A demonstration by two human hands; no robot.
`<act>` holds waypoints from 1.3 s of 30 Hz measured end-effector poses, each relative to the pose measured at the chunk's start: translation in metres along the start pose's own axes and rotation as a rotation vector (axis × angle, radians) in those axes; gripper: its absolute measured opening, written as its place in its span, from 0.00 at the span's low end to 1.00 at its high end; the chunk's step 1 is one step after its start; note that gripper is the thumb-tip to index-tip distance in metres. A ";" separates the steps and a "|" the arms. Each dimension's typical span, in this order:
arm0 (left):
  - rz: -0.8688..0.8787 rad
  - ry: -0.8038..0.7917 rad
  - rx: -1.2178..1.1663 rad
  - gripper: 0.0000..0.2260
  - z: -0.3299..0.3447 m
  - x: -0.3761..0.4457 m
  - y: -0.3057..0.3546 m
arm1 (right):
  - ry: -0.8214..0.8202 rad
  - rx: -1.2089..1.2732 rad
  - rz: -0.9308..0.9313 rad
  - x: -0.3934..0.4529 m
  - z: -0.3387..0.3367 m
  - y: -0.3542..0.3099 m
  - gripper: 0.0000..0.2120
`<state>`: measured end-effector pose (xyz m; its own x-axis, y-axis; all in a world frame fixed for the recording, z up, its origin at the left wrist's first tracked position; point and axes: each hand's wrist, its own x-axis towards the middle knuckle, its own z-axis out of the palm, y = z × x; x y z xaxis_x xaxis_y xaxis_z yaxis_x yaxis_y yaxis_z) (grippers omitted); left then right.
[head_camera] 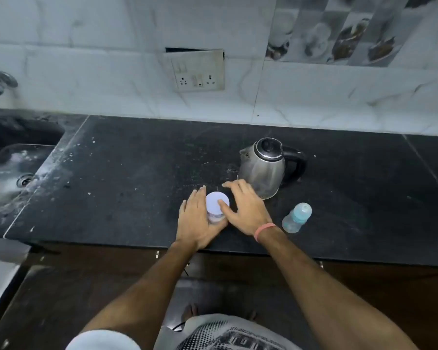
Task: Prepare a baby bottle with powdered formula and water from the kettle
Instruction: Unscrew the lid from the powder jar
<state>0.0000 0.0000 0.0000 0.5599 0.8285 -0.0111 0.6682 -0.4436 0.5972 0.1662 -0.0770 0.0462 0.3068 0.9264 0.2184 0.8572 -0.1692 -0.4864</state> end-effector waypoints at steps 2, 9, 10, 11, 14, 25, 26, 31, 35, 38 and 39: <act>-0.050 -0.065 -0.125 0.52 -0.002 -0.001 -0.001 | -0.110 0.024 0.036 -0.001 0.006 -0.004 0.28; -0.189 -0.138 -0.374 0.40 -0.011 -0.009 -0.005 | -0.223 0.004 0.169 -0.007 0.014 -0.019 0.41; -0.199 -0.138 -0.368 0.39 -0.011 -0.009 -0.004 | -0.225 -0.013 0.179 -0.006 0.015 -0.021 0.42; -0.200 -0.132 -0.367 0.38 -0.009 -0.009 -0.005 | -0.229 -0.033 0.190 -0.004 0.018 -0.022 0.43; -0.218 -0.113 -0.344 0.34 -0.004 -0.007 -0.005 | -0.233 -0.121 0.216 0.001 0.023 -0.027 0.44; -0.149 -0.105 -0.240 0.36 0.000 0.000 -0.009 | -0.262 -0.191 0.180 0.013 0.029 -0.031 0.40; -0.143 -0.099 -0.243 0.37 0.001 0.000 -0.010 | -0.272 -0.192 0.175 0.014 0.028 -0.032 0.40; -0.088 -0.111 -0.197 0.35 0.002 0.005 -0.020 | -0.417 -0.189 0.071 0.018 0.015 -0.027 0.38; -0.057 -0.124 -0.184 0.34 0.001 0.007 -0.024 | -0.585 -0.154 -0.056 0.032 0.003 -0.031 0.34; -0.068 -0.125 -0.187 0.34 0.002 0.006 -0.024 | -0.606 -0.183 -0.007 0.041 0.002 -0.044 0.36; -0.067 -0.132 -0.204 0.34 0.002 0.005 -0.023 | -0.590 -0.227 0.022 0.043 0.003 -0.046 0.39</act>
<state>-0.0116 0.0143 -0.0156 0.5855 0.7962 -0.1524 0.6010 -0.3002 0.7407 0.1389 -0.0279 0.0753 0.1015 0.9406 -0.3241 0.9395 -0.1978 -0.2797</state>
